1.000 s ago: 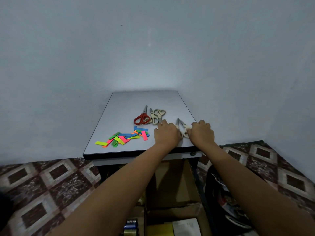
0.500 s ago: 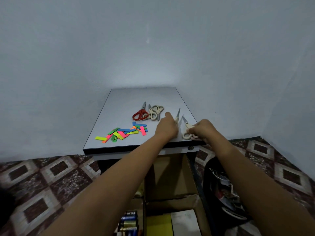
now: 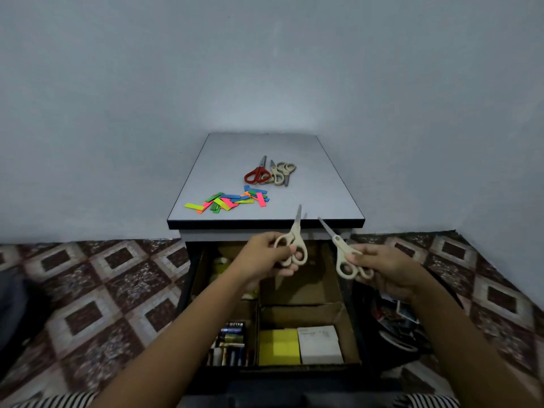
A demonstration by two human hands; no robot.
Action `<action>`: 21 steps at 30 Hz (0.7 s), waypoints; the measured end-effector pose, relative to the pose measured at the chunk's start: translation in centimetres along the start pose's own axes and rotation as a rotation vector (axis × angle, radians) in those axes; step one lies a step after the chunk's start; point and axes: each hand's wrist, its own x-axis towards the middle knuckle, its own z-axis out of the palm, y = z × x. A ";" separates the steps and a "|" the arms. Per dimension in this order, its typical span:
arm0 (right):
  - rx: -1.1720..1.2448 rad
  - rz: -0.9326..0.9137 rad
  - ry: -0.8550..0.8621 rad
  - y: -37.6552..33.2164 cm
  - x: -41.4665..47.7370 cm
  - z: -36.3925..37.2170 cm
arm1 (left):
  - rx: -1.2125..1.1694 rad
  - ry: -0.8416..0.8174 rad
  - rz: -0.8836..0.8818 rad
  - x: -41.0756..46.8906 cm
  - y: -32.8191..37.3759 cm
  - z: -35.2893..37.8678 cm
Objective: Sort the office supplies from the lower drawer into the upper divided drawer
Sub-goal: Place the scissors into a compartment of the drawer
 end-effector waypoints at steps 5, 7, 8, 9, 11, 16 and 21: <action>-0.099 0.096 -0.022 3.8 -0.8 1.1 | -0.035 -0.051 -0.163 -3.6 -3.8 -2.5; -0.160 0.125 -0.006 4.4 -0.3 2.3 | -0.031 -0.044 -0.215 -4.0 -5.1 -3.4; -0.178 0.137 0.000 4.7 0.2 2.9 | -0.027 -0.030 -0.236 -4.0 -5.7 -3.9; -0.186 0.147 0.003 4.7 0.8 3.6 | -0.026 -0.015 -0.253 -3.8 -6.0 -4.2; -0.181 0.179 0.021 4.9 2.4 5.1 | -0.047 0.023 -0.271 -3.2 -6.5 -4.7; -0.181 0.189 0.059 5.6 7.0 8.4 | -0.081 0.122 -0.269 -1.8 -6.9 -5.3; -0.372 0.244 0.108 6.8 11.2 10.3 | -0.105 0.149 -0.273 -1.4 -7.2 -5.9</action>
